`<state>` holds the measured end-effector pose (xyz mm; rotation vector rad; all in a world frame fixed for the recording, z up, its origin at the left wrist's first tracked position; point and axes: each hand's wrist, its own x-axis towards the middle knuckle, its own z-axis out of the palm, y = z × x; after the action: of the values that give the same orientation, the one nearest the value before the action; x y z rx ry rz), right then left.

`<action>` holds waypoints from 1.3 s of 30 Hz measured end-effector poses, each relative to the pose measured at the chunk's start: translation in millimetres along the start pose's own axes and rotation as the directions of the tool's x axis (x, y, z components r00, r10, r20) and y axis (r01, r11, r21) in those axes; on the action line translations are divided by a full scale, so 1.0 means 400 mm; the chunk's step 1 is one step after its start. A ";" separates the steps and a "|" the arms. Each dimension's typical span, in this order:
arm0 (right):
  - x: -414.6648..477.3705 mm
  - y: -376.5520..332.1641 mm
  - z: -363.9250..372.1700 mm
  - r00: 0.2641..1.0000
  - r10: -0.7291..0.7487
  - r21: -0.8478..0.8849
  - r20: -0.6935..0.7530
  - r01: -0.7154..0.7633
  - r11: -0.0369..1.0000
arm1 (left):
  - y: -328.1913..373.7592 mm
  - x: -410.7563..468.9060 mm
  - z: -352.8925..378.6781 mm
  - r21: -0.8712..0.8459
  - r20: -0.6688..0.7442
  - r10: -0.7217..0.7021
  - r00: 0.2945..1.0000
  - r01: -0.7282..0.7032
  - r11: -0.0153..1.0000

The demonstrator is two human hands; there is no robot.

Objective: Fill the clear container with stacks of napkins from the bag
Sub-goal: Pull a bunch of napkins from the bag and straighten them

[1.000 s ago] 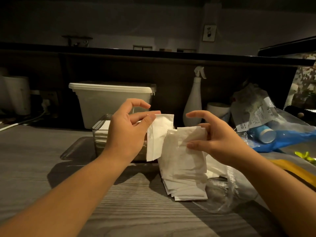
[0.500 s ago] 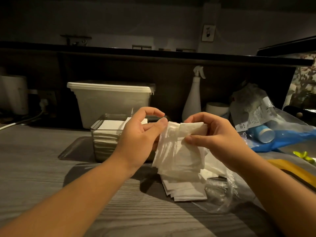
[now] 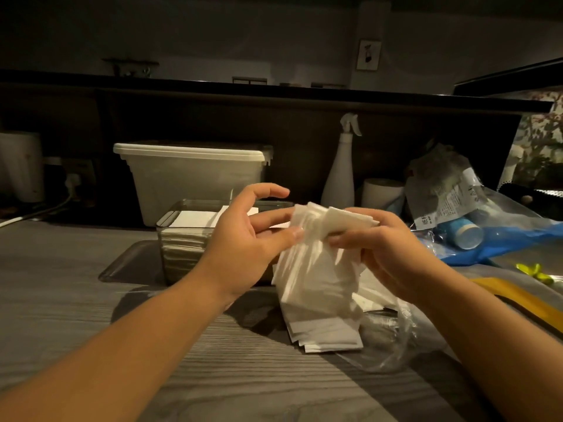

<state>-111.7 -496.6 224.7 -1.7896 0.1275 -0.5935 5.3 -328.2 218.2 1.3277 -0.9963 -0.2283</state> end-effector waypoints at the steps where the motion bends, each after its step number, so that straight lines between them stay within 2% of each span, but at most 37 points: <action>1: 0.003 -0.002 -0.010 0.999 -0.006 0.030 -0.039 0.007 1.000 | 0.002 0.003 -0.006 0.097 -0.016 0.015 1.000 -0.014 0.995; 3: 0.008 -0.007 -0.038 0.996 0.010 0.068 -0.093 -0.004 0.998 | 0.001 0.011 -0.023 0.350 -0.019 0.012 1.000 -0.005 0.937; 5: 0.005 -0.006 -0.063 0.994 0.076 0.039 -0.073 -0.074 0.997 | -0.004 0.018 -0.031 0.526 0.003 -0.131 0.991 0.110 0.844; 7: 0.001 -0.004 -0.074 0.985 0.168 0.003 0.037 -0.169 0.986 | -0.010 0.020 -0.031 0.644 0.013 -0.342 0.940 0.253 0.722; 9: -0.003 -0.003 -0.073 0.963 0.221 -0.050 0.152 -0.216 0.975 | -0.019 0.020 -0.028 0.735 0.011 -0.483 0.876 0.321 0.597; 12: -0.002 0.004 -0.073 0.937 0.265 -0.097 0.226 -0.249 0.964 | -0.038 0.019 -0.029 0.805 0.023 -0.553 0.833 0.313 0.504; 13: 0.001 0.009 -0.074 0.934 0.272 -0.115 0.231 -0.252 0.961 | -0.046 0.020 -0.030 0.800 0.040 -0.554 0.832 0.306 0.516; 16: 0.008 0.027 -0.076 0.941 0.281 -0.154 0.187 -0.254 0.955 | -0.066 0.018 -0.019 0.673 0.096 -0.568 0.817 0.367 0.642; 20: 0.007 0.034 -0.067 0.950 0.268 -0.164 0.162 -0.242 0.956 | -0.076 0.012 0.001 0.548 0.094 -0.540 0.837 0.409 0.729; 24: 0.008 0.039 -0.061 0.940 0.295 -0.206 0.170 -0.258 0.944 | -0.086 0.008 0.008 0.501 0.127 -0.454 0.882 0.338 0.797; 26: 0.009 0.039 -0.060 0.946 0.264 -0.173 0.188 -0.233 0.957 | -0.086 0.006 0.010 0.467 0.139 -0.408 0.902 0.304 0.831; 29: 0.014 0.039 -0.068 0.972 0.185 -0.084 0.142 -0.175 0.981 | -0.075 0.008 0.007 0.445 0.117 -0.315 0.942 0.234 0.865; 32: 0.021 0.047 -0.079 0.987 0.150 -0.095 0.059 -0.144 0.985 | -0.061 0.014 -0.002 0.452 0.062 -0.181 0.982 0.134 0.882; 36: 0.020 0.056 -0.088 0.985 0.173 -0.085 0.004 -0.172 0.981 | -0.047 0.017 -0.012 0.533 0.007 -0.061 0.998 0.048 0.845; 39: 0.019 0.065 -0.105 0.966 0.257 0.038 -0.007 -0.257 0.966 | -0.054 0.020 -0.017 0.505 0.031 -0.043 0.999 0.022 0.863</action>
<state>-118.8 -544.0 210.6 -1.7000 0.3493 -0.4172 23.1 -334.9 203.5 1.8249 -1.1133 -0.0141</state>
